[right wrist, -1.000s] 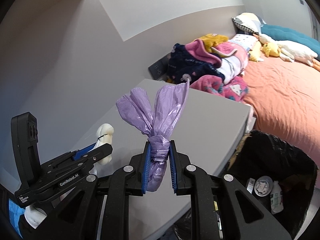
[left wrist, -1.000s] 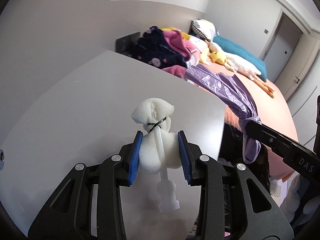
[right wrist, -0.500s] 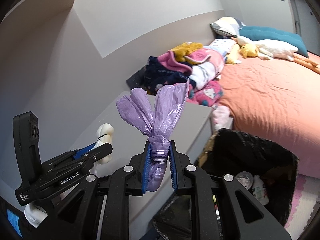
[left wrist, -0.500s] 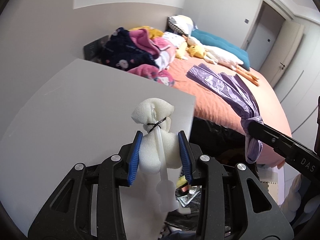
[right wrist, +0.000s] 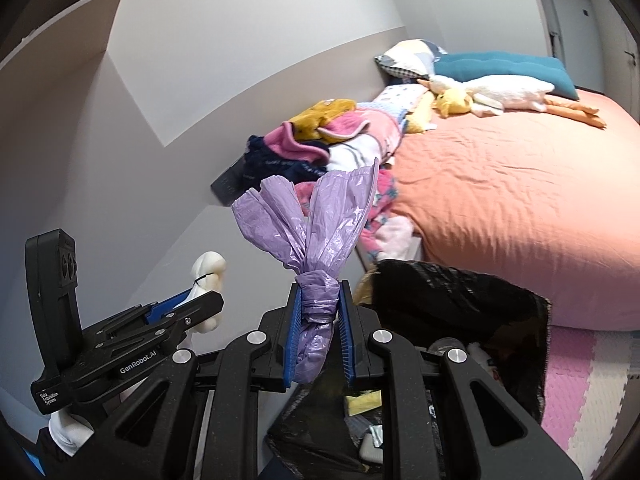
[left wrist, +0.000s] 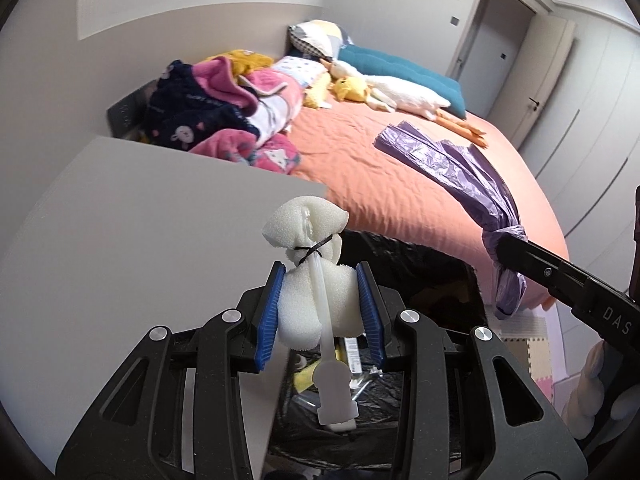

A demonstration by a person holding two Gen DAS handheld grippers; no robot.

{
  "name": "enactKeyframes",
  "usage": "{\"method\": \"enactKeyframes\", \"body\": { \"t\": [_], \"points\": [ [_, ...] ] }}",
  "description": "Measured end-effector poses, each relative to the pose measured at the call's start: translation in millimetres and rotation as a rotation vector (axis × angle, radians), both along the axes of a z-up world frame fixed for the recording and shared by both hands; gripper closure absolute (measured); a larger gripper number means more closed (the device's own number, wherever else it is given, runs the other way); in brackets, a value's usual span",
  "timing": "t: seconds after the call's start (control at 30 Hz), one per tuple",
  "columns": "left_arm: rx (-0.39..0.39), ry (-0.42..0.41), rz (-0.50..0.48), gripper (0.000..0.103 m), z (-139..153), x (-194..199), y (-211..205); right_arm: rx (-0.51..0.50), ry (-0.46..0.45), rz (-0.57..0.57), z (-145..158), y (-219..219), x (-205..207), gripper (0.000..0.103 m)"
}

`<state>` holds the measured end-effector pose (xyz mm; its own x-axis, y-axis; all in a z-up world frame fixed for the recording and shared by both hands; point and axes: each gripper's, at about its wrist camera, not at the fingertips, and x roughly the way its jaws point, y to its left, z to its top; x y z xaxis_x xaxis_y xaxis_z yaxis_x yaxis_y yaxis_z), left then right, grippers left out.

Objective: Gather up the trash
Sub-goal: 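Lift the foam item and purple bag and carry them over the trash bag, then open both tools to drop the foam item and purple bag into the bag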

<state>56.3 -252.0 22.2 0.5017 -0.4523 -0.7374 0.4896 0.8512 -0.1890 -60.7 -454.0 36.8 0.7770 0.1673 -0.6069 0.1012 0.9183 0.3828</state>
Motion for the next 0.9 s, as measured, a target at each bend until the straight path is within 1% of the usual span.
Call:
{"method": "enactKeyframes", "body": {
  "t": [0.5, 0.9],
  "points": [
    [0.002, 0.015, -0.122, 0.066, -2, -8, -51, 0.008, 0.014, -0.104, -7, -41, -26, 0.084],
    [0.002, 0.022, -0.174, 0.066, -4, -9, -69, 0.015, 0.016, -0.142, -6, -53, -31, 0.084]
  ]
}}
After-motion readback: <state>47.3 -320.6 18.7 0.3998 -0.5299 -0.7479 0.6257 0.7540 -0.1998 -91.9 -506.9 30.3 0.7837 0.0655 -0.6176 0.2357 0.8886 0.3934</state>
